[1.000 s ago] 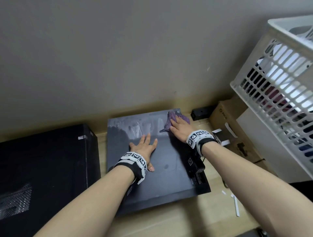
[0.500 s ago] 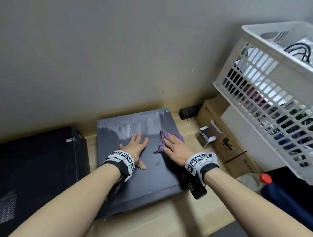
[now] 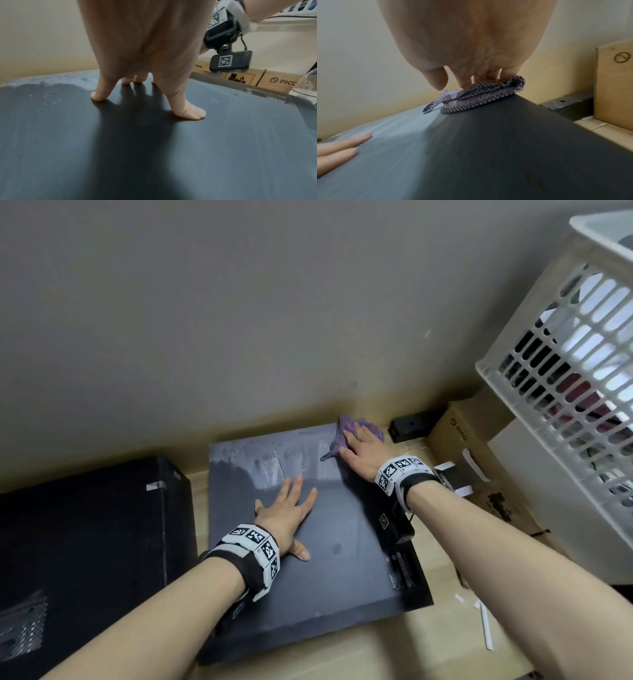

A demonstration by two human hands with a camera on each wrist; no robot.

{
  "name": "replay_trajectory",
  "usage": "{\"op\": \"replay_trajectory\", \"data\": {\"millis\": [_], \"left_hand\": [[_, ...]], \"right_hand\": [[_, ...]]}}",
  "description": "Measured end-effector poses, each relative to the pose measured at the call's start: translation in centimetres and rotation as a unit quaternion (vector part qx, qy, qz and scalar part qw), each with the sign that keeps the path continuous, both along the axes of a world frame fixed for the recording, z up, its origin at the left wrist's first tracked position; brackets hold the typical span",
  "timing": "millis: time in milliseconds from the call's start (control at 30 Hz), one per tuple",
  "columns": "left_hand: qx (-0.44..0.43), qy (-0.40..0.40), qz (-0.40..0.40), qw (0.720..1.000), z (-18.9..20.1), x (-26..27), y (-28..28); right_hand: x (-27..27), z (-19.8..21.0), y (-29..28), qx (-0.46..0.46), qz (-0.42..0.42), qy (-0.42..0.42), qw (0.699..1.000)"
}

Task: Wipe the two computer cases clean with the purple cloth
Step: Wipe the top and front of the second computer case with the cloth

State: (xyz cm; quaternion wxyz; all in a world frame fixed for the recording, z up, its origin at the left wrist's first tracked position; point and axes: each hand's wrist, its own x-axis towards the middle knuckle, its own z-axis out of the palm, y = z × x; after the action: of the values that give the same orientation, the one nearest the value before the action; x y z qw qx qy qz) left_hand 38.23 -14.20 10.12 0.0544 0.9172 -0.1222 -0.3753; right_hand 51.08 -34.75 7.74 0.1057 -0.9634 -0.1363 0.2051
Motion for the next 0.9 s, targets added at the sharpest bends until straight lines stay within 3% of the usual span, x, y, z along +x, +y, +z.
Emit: {"op": "replay_trajectory", "data": {"millis": [200,367,900], "left_hand": [[0.000,0.007,-0.001,1.000,0.0,0.1,0.0],[-0.008,0.009,0.008,1.000,0.3,0.0,-0.2],[-0.018,-0.003,0.015,1.000,0.5,-0.4,0.2]], "right_hand": [[3.0,0.5,0.7,-0.011,0.010,-0.021,1.000],[2.2,0.4,0.5,-0.007,0.009,-0.033,0.999],[-12.7,1.0,-0.6,0.010,0.024,-0.024,0.999]]}}
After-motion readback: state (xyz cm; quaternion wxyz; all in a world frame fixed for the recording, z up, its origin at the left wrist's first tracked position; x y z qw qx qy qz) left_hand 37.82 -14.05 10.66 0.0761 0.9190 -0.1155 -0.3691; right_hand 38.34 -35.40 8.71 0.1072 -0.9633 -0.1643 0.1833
